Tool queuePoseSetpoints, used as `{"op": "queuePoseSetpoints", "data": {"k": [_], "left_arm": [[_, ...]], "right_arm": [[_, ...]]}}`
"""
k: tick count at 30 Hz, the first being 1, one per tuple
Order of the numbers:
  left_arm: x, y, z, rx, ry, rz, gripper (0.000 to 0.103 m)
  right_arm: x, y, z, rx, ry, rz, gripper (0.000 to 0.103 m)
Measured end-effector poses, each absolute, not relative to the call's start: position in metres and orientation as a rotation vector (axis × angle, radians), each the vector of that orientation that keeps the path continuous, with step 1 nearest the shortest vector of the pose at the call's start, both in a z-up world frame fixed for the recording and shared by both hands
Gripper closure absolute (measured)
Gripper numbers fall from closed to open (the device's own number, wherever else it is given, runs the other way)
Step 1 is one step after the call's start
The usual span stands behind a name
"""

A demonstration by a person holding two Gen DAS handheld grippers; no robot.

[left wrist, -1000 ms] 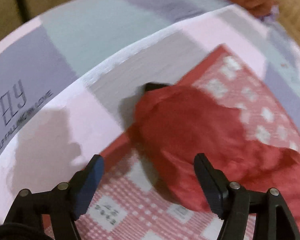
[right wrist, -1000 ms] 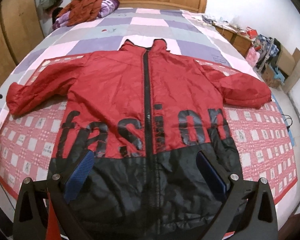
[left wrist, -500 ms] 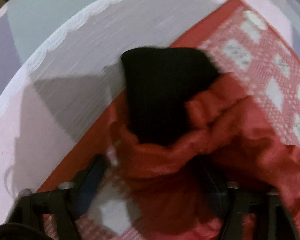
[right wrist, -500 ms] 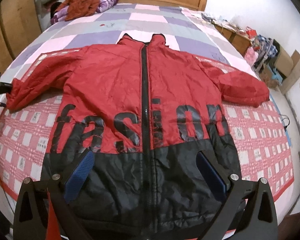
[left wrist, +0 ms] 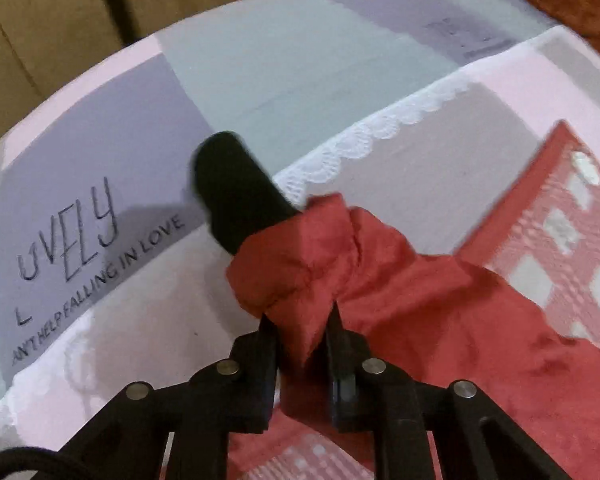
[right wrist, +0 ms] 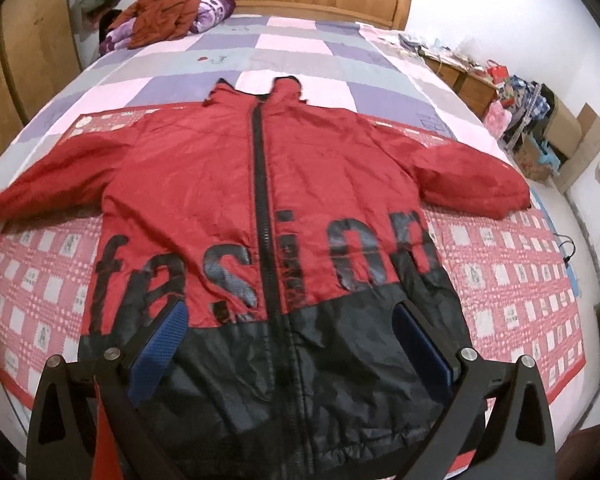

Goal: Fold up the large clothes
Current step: 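Lift the sleeve cuff with the left tool and fold it toward the zipper, then release the cuff from the left tool while the right tool grasps the other sleeve cuff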

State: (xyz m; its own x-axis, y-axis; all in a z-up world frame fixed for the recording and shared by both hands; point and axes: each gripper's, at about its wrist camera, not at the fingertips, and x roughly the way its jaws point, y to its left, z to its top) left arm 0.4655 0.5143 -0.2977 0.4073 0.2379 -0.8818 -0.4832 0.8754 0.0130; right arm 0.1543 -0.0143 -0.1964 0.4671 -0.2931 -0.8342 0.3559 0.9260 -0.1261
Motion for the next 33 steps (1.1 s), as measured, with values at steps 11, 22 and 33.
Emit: {"op": "queuePoseSetpoints", "data": {"k": [11,22,33], "left_arm": [[0.417,0.445,-0.194,-0.176,0.853,0.307,0.043],[0.326,0.135,-0.187,0.110,0.858,-0.214,0.042],[0.295,-0.091,-0.282,0.208,1.013,-0.160,0.042]], "right_arm": [[0.129,-0.081,-0.173,0.091,0.963,-0.547,0.000],[0.112,-0.245,-0.167,0.030,0.894,-0.712,0.000],[0.107,-0.503,-0.180,0.154,0.915,-0.783,0.000]]}}
